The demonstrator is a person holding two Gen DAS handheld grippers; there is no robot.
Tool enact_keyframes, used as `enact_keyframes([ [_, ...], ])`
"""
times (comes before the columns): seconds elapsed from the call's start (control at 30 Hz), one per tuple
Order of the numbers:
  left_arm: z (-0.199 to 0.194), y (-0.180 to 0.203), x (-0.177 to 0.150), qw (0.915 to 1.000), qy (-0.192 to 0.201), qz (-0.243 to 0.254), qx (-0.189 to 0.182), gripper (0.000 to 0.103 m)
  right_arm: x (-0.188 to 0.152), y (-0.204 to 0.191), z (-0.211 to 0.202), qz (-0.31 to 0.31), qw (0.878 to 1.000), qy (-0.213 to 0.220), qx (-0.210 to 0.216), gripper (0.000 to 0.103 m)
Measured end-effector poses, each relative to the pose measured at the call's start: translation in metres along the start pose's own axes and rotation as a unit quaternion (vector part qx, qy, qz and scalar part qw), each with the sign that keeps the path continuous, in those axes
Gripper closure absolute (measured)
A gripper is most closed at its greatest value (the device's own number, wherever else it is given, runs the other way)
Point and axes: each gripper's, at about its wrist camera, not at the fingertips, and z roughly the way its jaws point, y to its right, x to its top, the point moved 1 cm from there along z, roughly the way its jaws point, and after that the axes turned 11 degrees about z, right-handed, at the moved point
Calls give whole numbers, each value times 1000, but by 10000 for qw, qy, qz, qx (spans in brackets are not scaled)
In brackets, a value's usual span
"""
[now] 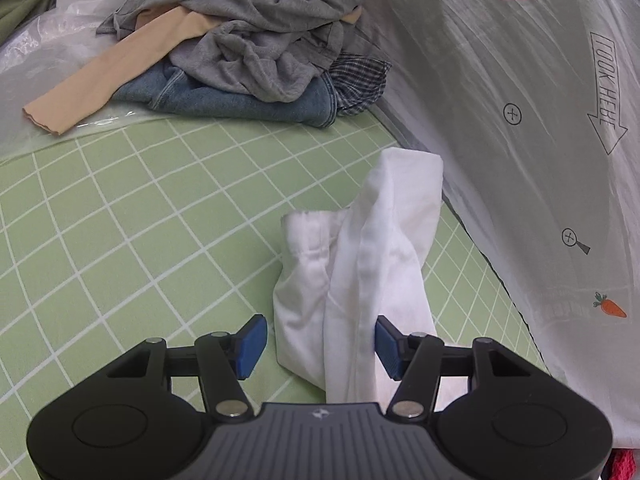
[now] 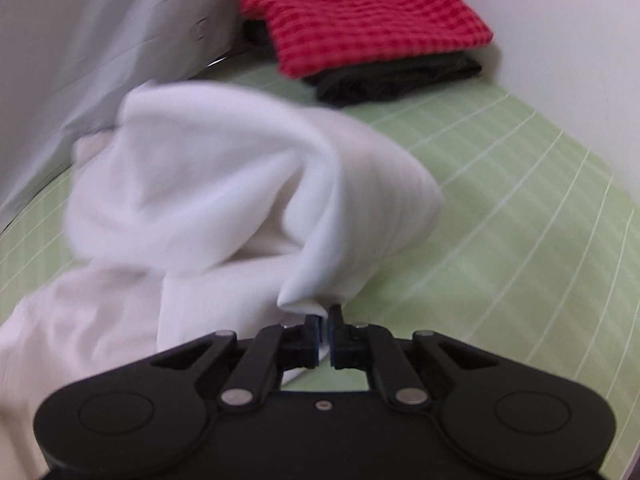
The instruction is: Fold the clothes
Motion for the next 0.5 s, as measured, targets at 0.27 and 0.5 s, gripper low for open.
enact_keyframes([
  [0.27,-8,12,3,9997,161,-10,-169,44,11,6,-20,560,9984,42,12,64],
  [0.5,-2,26,19,9989,61,256,-380,44,-36,-4,-68,1166,9827,-385,1386,42],
])
